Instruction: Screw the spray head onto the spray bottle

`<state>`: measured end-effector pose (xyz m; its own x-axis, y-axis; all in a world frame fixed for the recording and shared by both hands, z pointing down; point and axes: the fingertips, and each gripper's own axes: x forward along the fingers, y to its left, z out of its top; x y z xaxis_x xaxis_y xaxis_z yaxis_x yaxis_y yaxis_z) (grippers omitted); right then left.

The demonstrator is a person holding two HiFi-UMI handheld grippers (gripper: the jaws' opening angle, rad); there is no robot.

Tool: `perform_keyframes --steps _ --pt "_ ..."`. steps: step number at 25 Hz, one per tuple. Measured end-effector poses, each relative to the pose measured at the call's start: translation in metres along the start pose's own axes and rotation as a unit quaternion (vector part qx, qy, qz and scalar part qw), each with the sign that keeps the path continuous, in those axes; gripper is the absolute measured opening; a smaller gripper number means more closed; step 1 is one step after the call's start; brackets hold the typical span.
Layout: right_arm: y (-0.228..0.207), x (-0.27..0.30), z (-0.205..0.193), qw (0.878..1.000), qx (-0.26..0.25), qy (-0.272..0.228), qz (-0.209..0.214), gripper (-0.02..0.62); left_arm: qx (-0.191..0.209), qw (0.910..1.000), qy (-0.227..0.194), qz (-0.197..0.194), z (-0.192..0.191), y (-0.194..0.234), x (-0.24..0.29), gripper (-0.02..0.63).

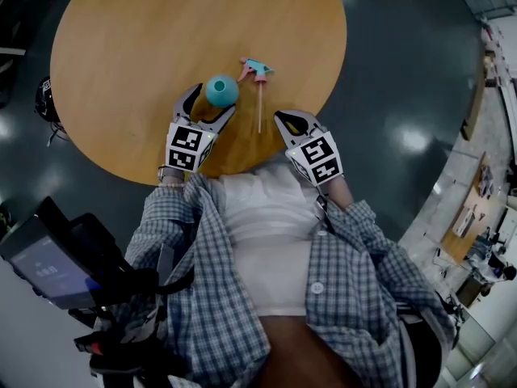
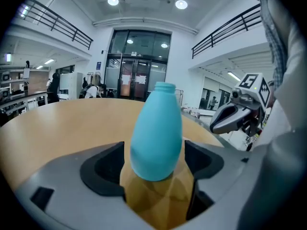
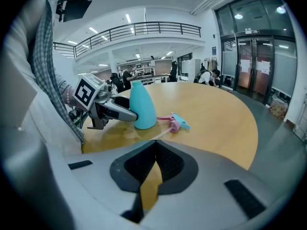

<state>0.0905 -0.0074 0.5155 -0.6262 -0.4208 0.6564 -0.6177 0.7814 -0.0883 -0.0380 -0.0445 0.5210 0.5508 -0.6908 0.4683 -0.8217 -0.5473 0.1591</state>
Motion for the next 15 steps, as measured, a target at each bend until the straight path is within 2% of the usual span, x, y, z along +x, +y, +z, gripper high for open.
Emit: perform_keyframes --steps 7,15 --pt "0.0 -0.008 -0.001 1.0 0.001 0.005 -0.004 -0.006 0.015 0.9996 0.001 -0.024 0.009 -0.012 0.013 0.383" --pt "-0.019 -0.001 0.011 1.0 -0.02 0.004 -0.007 -0.006 0.033 0.9992 0.0 -0.023 0.007 -0.016 0.012 0.383"
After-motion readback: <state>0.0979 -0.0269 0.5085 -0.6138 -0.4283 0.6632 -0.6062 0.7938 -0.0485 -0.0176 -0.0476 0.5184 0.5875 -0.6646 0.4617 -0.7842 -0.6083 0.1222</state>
